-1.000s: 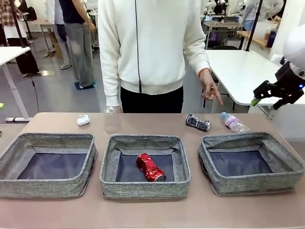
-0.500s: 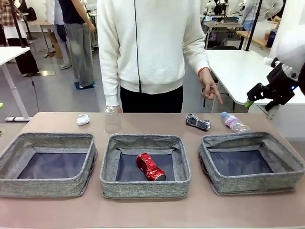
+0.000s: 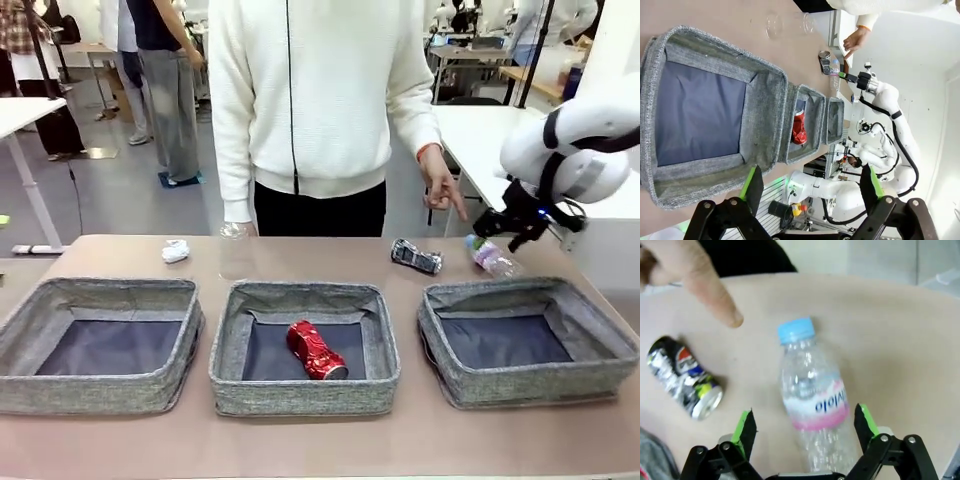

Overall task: Sort the waste into the appropriate baskets.
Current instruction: Pick up the waste item pointed out by the person.

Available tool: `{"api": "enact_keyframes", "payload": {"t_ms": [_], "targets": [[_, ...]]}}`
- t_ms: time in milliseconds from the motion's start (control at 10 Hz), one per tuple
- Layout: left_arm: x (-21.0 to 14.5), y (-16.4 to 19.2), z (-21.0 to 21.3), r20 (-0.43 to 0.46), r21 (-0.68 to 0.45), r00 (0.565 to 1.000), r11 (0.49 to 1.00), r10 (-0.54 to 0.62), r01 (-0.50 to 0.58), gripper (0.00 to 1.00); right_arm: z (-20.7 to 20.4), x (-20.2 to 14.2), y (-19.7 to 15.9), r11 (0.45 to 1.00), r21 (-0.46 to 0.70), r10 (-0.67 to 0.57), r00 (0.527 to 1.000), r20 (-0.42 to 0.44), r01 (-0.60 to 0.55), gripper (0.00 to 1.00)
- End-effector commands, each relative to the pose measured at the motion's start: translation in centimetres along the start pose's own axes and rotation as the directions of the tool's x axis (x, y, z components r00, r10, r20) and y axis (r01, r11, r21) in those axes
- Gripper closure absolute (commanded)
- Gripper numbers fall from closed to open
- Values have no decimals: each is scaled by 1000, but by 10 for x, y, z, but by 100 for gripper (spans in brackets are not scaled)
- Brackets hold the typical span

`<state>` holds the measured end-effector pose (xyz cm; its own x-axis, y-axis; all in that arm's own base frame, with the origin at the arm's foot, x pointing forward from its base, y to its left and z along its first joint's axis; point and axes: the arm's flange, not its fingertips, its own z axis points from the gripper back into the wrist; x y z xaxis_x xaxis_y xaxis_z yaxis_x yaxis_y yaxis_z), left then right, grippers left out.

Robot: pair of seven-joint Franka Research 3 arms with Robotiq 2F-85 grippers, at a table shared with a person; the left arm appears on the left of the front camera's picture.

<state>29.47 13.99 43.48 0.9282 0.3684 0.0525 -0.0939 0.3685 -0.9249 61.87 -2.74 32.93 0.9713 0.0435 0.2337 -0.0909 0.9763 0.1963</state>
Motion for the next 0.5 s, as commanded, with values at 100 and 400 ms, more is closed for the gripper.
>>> {"api": "enact_keyframes", "payload": {"t_ms": [100,400], "targets": [[-3,1,1,0,-15,1000,1000,-23,23,0,-14,4,2,998,-30,-60,998,37,61,0],[-3,1,1,0,-15,1000,1000,-23,23,0,-19,-1,5,997,-36,-61,998,30,62,0]]}}
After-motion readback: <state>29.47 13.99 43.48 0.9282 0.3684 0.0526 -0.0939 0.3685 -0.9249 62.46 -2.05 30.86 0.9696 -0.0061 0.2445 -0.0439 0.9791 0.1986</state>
